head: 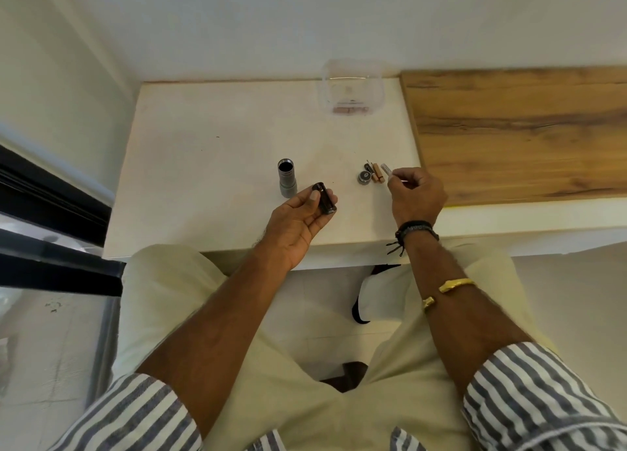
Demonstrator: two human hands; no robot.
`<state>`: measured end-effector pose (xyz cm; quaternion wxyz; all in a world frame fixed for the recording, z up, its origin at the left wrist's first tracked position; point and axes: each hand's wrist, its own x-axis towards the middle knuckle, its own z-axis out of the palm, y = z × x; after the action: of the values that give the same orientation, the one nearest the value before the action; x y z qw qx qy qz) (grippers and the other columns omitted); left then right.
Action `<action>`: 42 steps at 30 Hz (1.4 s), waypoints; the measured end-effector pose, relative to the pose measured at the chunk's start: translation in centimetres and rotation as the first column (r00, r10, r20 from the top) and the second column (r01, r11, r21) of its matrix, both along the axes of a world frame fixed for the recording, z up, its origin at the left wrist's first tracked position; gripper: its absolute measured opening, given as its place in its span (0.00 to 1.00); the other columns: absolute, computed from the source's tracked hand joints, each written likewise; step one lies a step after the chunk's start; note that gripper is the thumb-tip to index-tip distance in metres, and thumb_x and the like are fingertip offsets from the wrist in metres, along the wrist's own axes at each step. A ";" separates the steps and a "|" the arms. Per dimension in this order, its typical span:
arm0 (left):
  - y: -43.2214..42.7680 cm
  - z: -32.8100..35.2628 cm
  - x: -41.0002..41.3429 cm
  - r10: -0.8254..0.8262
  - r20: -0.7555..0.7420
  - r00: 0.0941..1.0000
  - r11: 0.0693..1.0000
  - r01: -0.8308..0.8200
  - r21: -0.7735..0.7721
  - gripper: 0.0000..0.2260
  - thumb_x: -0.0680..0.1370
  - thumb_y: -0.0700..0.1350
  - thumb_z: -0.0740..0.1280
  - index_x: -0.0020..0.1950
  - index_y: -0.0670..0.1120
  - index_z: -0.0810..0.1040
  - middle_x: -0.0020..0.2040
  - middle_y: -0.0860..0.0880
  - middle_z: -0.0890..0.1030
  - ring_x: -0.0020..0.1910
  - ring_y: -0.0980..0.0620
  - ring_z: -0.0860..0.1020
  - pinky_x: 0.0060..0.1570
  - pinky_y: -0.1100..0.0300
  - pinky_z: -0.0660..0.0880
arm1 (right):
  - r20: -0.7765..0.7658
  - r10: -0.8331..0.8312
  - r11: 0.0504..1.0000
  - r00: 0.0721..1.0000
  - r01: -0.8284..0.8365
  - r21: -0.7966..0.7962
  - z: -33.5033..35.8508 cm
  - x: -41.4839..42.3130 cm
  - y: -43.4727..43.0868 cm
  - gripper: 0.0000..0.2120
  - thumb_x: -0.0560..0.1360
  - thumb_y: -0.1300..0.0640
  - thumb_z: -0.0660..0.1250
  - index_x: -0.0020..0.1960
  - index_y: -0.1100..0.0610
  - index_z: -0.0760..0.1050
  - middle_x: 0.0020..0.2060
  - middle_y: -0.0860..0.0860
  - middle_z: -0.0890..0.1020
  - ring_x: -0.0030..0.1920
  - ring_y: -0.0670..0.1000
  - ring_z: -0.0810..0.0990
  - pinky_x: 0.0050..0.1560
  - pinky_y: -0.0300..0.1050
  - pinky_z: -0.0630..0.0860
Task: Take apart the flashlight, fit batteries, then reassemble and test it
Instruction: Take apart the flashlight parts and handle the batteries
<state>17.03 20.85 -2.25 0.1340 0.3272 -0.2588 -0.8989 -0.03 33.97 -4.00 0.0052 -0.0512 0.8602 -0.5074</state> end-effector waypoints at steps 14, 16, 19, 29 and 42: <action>-0.1 -0.1 -0.8 -0.001 -0.007 1.000 1.000 0.001 0.031 0.12 0.81 0.37 0.64 0.64 0.36 0.76 0.54 0.39 0.84 0.56 0.44 0.83 0.56 0.52 0.81 | 0.010 0.023 0.982 1.000 -0.025 0.186 -1.0 -0.2 -0.6 0.07 0.73 0.54 0.76 0.51 0.53 0.86 0.45 0.48 0.87 0.44 0.49 0.84 0.44 0.42 0.79; -0.1 -0.1 -0.9 0.000 -0.010 1.000 0.999 0.000 0.035 0.13 0.80 0.37 0.65 0.64 0.36 0.76 0.54 0.39 0.84 0.56 0.43 0.83 0.56 0.52 0.81 | 0.003 0.022 0.984 1.000 -0.022 0.177 -0.9 -0.1 -0.5 0.08 0.73 0.54 0.76 0.51 0.53 0.86 0.46 0.48 0.87 0.44 0.49 0.84 0.45 0.43 0.81; -0.1 0.0 -1.1 0.006 -0.011 1.000 0.999 -0.005 0.044 0.13 0.81 0.36 0.64 0.64 0.36 0.76 0.54 0.39 0.84 0.55 0.44 0.83 0.56 0.52 0.81 | 0.002 0.030 0.983 1.000 -0.030 0.181 -0.8 -0.1 -0.4 0.08 0.73 0.56 0.76 0.52 0.54 0.86 0.46 0.49 0.87 0.44 0.50 0.84 0.47 0.47 0.83; -0.5 -0.1 -1.7 0.026 -0.019 0.999 0.997 -0.024 0.077 0.10 0.80 0.36 0.65 0.61 0.37 0.78 0.52 0.39 0.85 0.53 0.44 0.84 0.52 0.53 0.82 | -0.001 0.088 0.993 0.996 -0.088 -0.084 2.2 -1.2 -3.0 0.06 0.73 0.59 0.74 0.48 0.51 0.85 0.40 0.44 0.85 0.43 0.46 0.85 0.46 0.45 0.84; -0.8 -1.4 -2.1 0.010 0.012 1.000 0.995 -0.012 0.094 0.11 0.80 0.38 0.65 0.62 0.39 0.79 0.56 0.39 0.84 0.57 0.44 0.83 0.51 0.56 0.81 | -0.015 0.496 0.738 0.868 -0.412 0.534 6.2 -13.6 -15.5 0.08 0.73 0.61 0.71 0.48 0.54 0.88 0.47 0.52 0.88 0.49 0.53 0.86 0.53 0.48 0.83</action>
<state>14.96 20.08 -3.65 0.1219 0.3395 -0.2149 -0.9076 -13.66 18.50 2.15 0.0752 -0.2959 0.9224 -0.2367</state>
